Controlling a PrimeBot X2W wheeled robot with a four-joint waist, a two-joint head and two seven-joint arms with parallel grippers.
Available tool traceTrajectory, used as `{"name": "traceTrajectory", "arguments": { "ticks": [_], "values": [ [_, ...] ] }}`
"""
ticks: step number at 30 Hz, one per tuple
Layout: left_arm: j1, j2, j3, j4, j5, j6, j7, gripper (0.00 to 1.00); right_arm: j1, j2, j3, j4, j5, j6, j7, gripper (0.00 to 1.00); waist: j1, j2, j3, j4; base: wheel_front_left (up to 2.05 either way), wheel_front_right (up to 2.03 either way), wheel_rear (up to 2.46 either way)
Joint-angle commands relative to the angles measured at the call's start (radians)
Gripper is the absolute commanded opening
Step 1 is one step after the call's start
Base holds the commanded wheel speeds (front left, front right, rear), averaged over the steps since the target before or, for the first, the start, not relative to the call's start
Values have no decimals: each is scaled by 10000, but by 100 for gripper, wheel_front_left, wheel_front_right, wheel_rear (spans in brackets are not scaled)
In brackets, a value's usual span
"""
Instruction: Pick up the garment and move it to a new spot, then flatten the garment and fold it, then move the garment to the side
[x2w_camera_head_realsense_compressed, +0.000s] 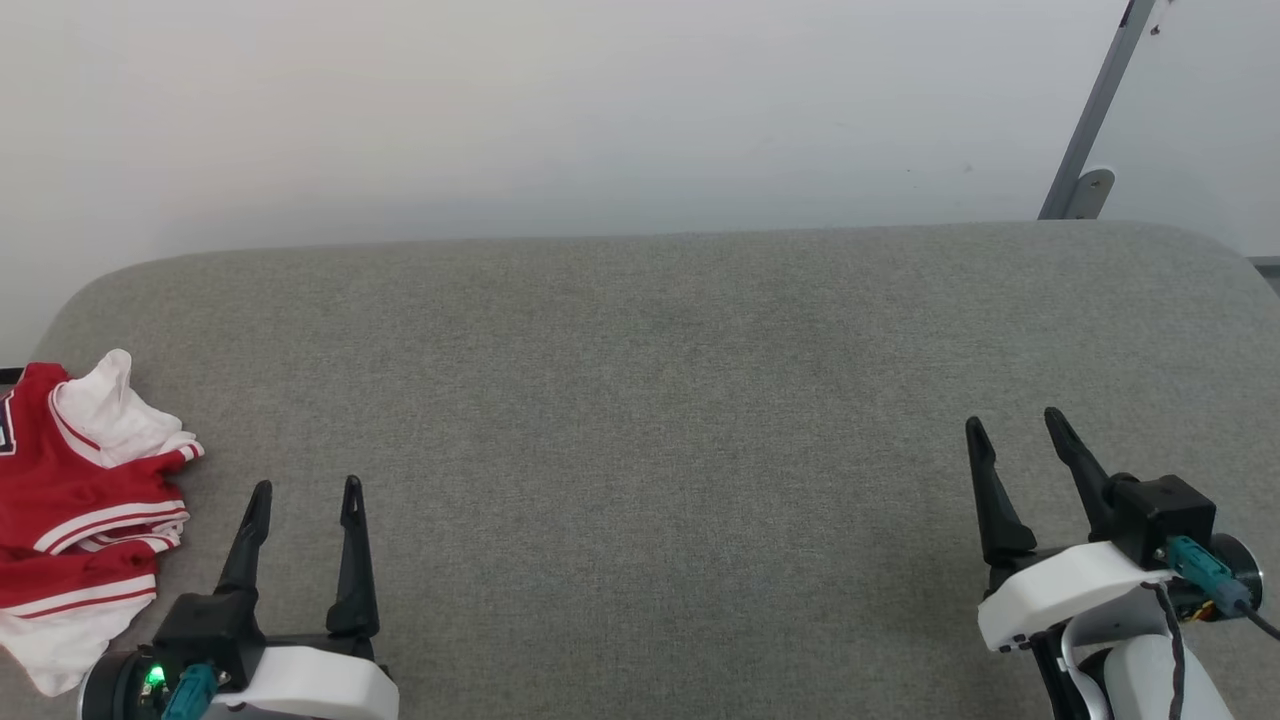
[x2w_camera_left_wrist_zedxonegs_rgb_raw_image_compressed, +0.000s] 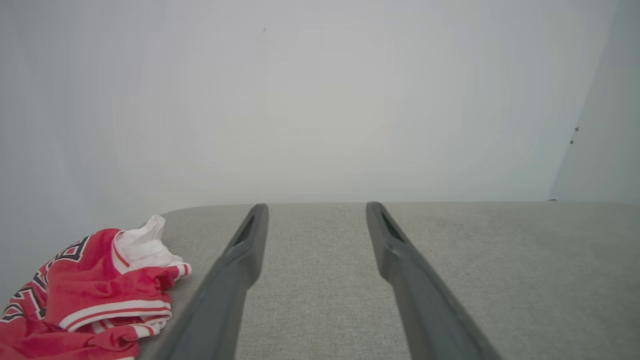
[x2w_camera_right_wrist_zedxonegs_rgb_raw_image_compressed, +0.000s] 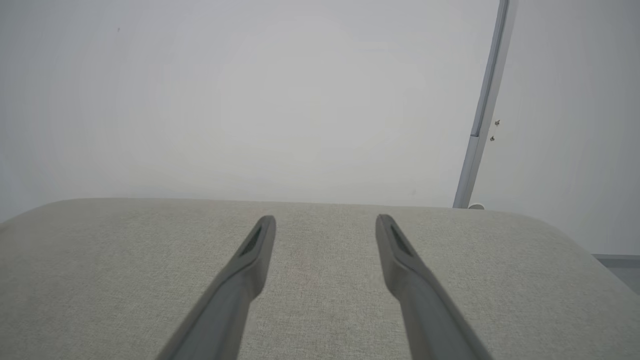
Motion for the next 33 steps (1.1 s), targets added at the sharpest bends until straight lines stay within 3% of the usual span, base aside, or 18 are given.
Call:
{"name": "traceTrajectory", "arguments": {
  "ticks": [1,13,33],
  "values": [
    [73,15,-3,-73,192,24,-84,100,-88,6,3,-60,-206,0,-98,100,0,0,-5,1,0,0,0],
    [146,-102,126,-152,799,-90,-287,100,-111,11,-10,-18,-1030,1,-305,100,0,0,-86,-3,0,0,0],
    [-97,-499,505,340,203,-772,-279,100,20,51,-75,-107,-998,1,-357,100,0,0,-142,206,0,0,0]
  ]
}}
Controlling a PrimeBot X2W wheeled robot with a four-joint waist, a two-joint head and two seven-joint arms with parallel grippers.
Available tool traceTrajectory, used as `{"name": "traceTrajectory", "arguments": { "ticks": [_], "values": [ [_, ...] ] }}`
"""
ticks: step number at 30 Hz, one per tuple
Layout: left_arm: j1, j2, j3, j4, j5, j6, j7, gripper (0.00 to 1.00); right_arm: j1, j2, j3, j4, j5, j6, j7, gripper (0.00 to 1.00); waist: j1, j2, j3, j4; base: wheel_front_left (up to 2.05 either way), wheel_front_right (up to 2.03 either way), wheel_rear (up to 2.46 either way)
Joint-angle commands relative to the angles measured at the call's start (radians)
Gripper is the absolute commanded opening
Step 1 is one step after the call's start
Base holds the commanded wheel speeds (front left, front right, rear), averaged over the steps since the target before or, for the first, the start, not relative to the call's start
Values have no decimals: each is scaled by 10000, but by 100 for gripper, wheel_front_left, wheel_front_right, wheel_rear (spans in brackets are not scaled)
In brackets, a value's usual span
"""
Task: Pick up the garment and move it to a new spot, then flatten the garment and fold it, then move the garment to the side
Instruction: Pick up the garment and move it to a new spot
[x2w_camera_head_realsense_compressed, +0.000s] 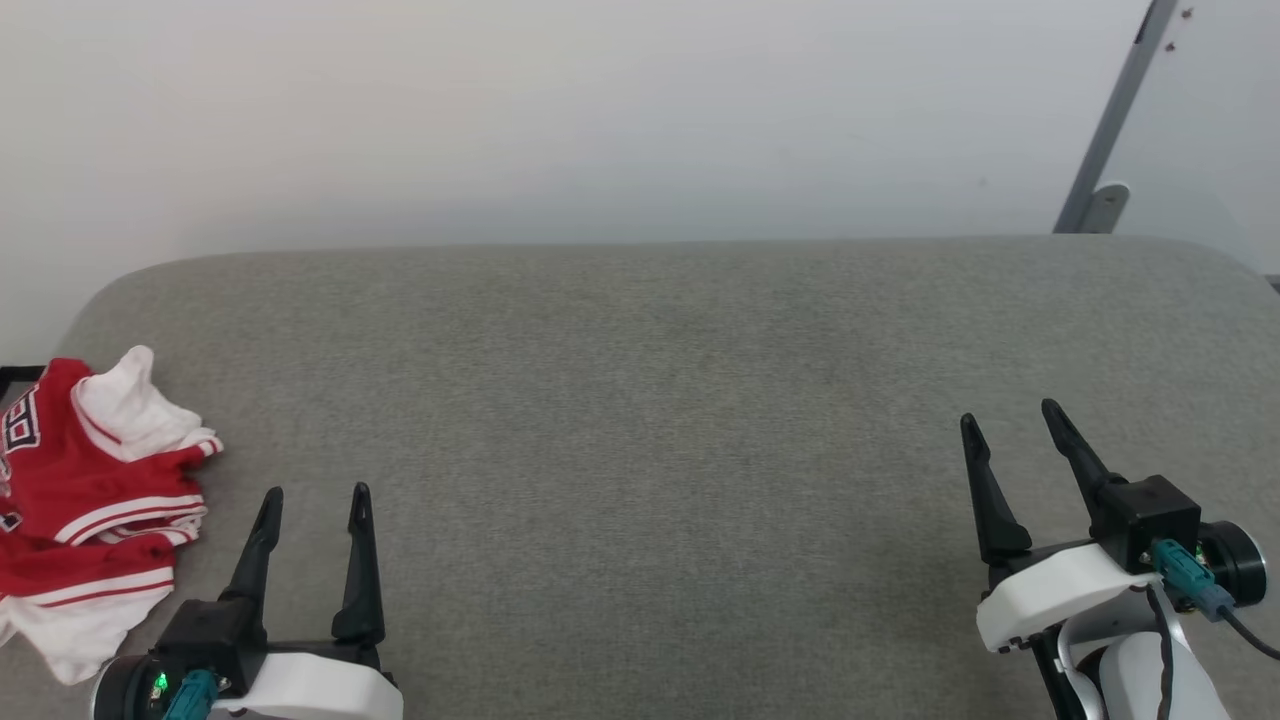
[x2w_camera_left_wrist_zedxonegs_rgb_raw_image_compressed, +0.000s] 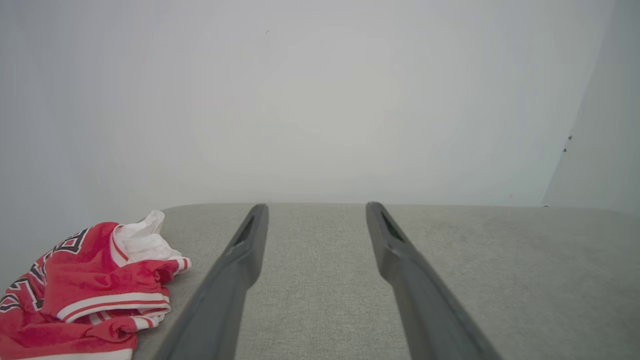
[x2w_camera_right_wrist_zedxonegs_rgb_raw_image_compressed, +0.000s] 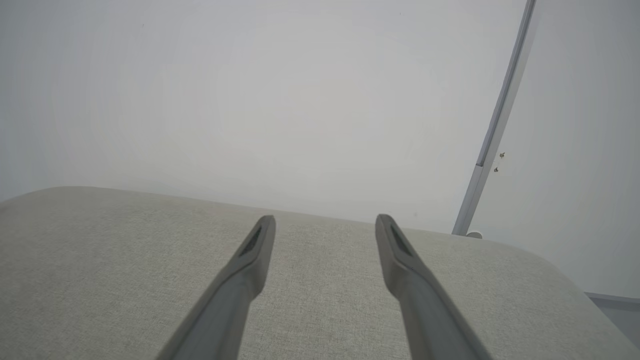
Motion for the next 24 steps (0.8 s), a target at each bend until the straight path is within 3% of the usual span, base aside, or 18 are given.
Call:
{"name": "traceTrajectory", "arguments": {
  "ticks": [1,13,24],
  "values": [
    [-108,-12,62,65,-125,-58,-60,100,77,26,11,-53,17,1,-64,100,0,0,-12,66,0,0,0],
    [-258,-65,510,729,-431,-173,-59,100,71,76,267,142,331,1,26,100,0,0,-265,1033,0,0,0],
    [-385,15,828,1317,-697,91,15,100,-249,170,1108,393,743,1,134,100,0,0,-470,2647,0,0,0]
  ]
}}
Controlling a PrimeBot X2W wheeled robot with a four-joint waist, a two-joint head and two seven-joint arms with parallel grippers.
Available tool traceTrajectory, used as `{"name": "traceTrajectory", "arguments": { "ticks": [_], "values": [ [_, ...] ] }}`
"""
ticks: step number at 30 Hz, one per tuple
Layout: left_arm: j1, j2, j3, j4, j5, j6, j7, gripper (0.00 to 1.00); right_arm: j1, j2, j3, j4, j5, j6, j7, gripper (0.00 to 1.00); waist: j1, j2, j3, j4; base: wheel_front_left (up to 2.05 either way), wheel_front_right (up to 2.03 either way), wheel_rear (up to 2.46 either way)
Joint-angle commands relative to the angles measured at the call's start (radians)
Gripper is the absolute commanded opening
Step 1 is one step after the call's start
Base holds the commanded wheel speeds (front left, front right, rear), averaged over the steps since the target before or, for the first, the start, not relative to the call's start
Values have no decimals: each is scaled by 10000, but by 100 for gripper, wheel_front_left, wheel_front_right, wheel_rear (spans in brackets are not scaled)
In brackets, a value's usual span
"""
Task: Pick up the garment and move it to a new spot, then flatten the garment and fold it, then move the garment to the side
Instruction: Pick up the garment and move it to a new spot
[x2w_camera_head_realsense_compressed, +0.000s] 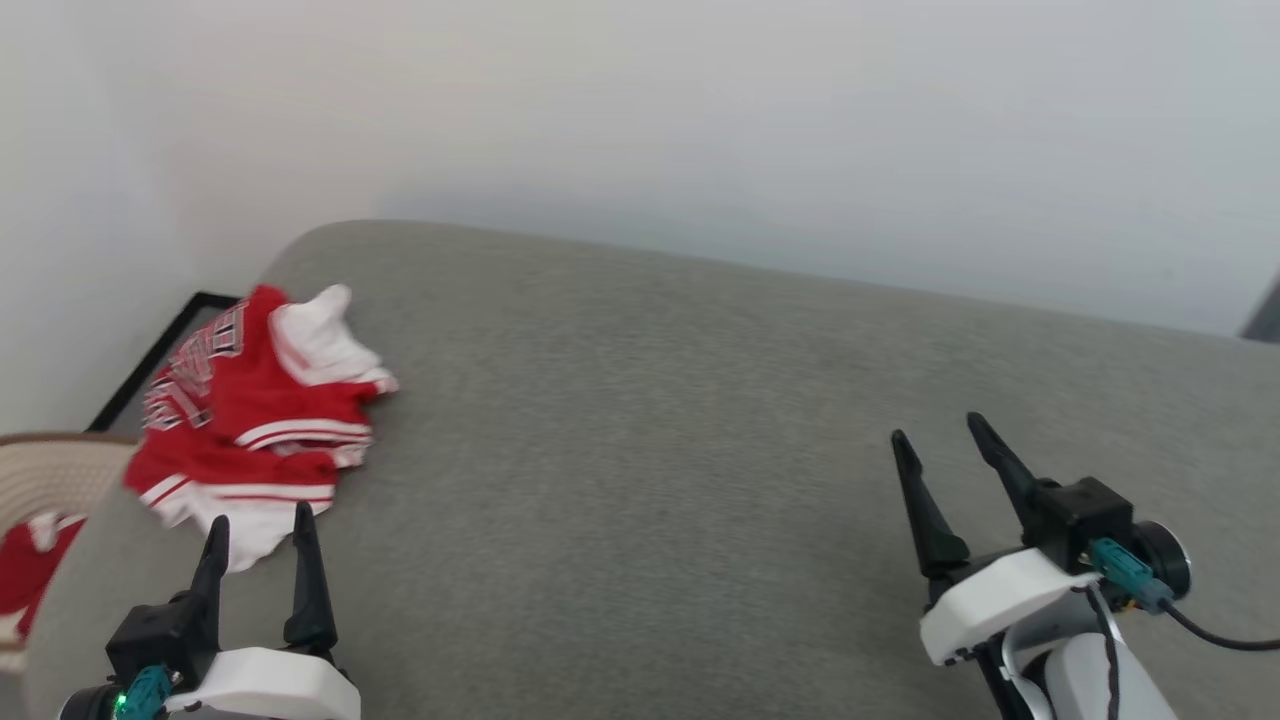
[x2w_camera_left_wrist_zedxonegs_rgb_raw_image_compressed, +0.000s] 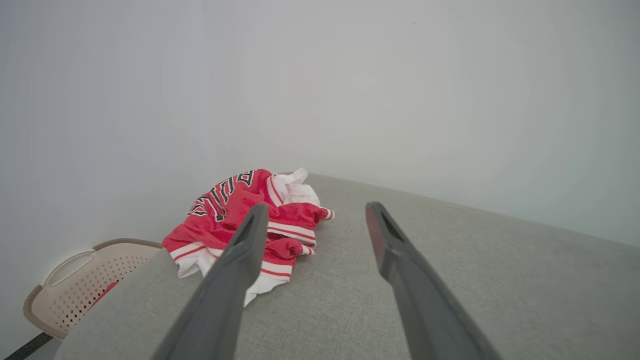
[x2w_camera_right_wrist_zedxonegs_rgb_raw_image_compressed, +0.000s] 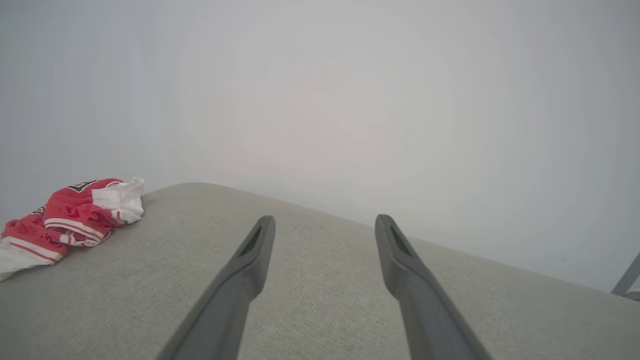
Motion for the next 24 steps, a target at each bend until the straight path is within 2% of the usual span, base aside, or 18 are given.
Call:
{"name": "traceTrajectory", "arguments": {
  "ticks": [1,18,24],
  "values": [
    [-50,21,38,15,-117,61,6,100,-118,62,104,37,67,1,8,100,-1,-1,-52,467,0,0,0],
    [-119,33,192,-84,-340,399,170,100,-450,92,796,207,311,1,-36,100,-1,-1,118,2199,0,0,0],
    [-308,-66,216,-48,-512,374,150,100,-586,46,757,137,302,1,52,100,-1,-1,427,2404,0,0,0]
  ]
}}
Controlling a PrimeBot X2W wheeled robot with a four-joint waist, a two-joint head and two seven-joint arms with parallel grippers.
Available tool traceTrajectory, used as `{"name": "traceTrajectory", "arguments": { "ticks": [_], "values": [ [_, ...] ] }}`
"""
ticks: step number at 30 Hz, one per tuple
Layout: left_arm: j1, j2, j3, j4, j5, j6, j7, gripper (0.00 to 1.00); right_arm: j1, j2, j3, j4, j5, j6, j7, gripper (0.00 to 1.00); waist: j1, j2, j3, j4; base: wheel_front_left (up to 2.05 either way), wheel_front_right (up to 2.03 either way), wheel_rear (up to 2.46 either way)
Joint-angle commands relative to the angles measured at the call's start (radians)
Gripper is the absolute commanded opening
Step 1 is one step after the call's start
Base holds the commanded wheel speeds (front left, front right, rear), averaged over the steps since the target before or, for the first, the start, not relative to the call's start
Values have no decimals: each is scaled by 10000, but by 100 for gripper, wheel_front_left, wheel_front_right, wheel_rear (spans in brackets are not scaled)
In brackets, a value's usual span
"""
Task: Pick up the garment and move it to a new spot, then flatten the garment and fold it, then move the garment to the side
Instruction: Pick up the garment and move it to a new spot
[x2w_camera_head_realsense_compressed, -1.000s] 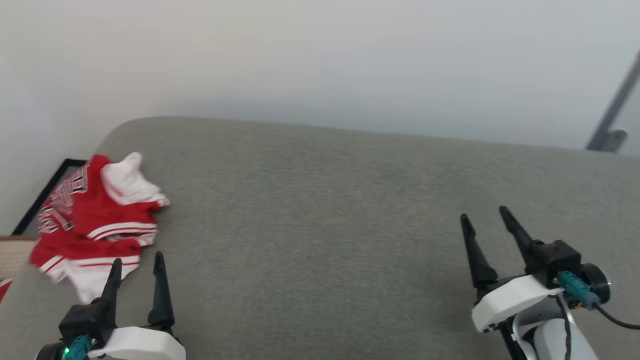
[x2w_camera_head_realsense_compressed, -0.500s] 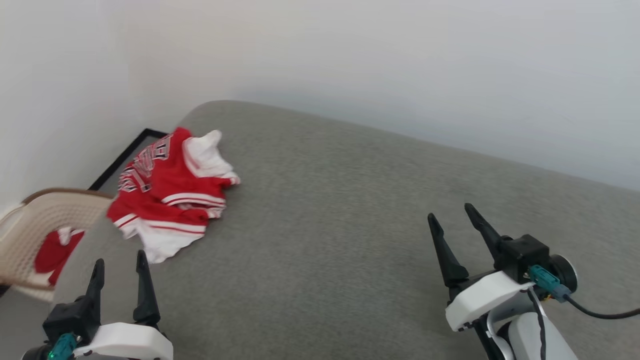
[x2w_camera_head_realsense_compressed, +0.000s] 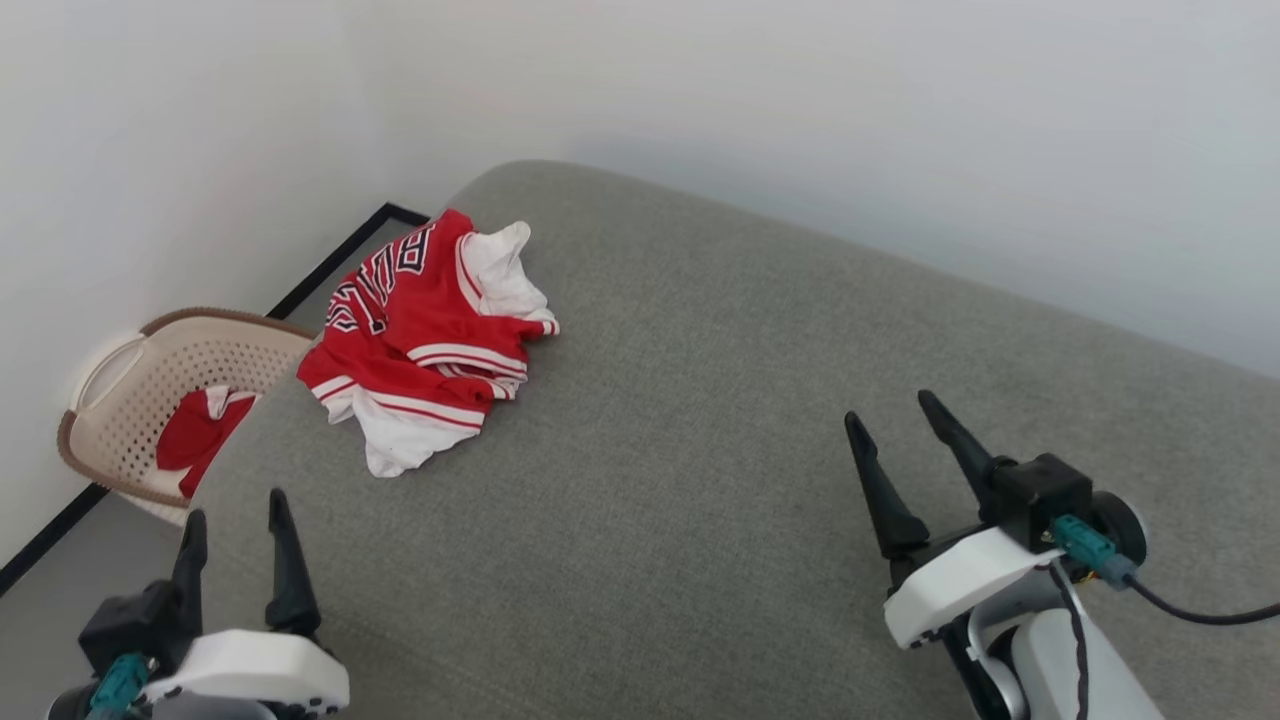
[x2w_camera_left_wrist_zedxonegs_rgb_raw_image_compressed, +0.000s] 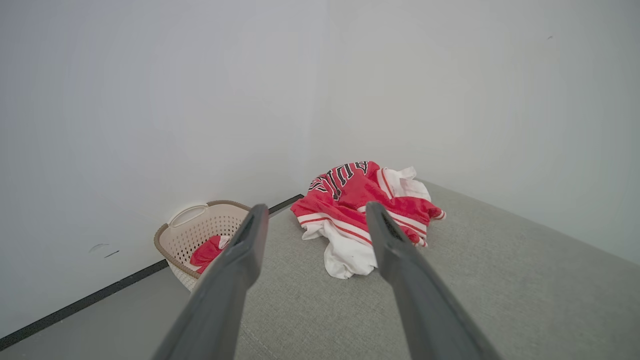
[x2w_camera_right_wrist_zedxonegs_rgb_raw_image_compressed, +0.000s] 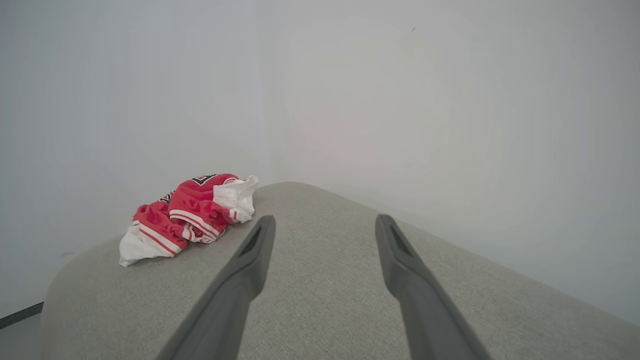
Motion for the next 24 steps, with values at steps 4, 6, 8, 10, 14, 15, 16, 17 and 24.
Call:
{"name": "traceTrajectory", "arguments": {
  "ticks": [4,6,8,10,14,15,16,17,24],
  "values": [
    [-471,-44,42,162,-220,-137,-53,100,-204,-155,-85,-149,-56,1,95,100,0,0,358,136,0,0,0],
    [-710,-79,-43,331,-264,-227,-75,100,-219,-235,-166,-242,-84,1,166,100,0,0,491,159,0,0,0],
    [-1093,-11,-52,533,-347,-348,-94,100,-271,-306,-274,-363,-104,1,246,100,0,0,655,157,0,0,0],
    [-1511,42,-38,779,-373,-493,-112,100,-368,-370,-323,-526,-166,1,337,100,0,0,876,76,0,0,0],
    [-2541,203,-4,1279,-542,-781,-131,100,-511,-528,-406,-858,-226,1,536,100,0,0,1369,-134,0,0,0],
    [-2833,290,39,1469,-597,-878,-135,100,-571,-551,-401,-976,-236,1,608,100,0,0,1509,-209,0,0,0],
    [-3111,346,47,1660,-654,-975,-139,100,-639,-591,-402,-1072,-279,1,662,100,0,0,1656,-291,0,0,0],
    [-3431,389,43,1887,-694,-1078,-141,100,-672,-636,-444,-1158,-298,1,695,100,0,0,1776,-353,0,0,0],
    [-5649,981,151,3710,-1124,-1601,-64,100,-1069,-931,-457,-1894,-432,1,1076,100,0,0,2911,-958,0,0,0]
  ]
}}
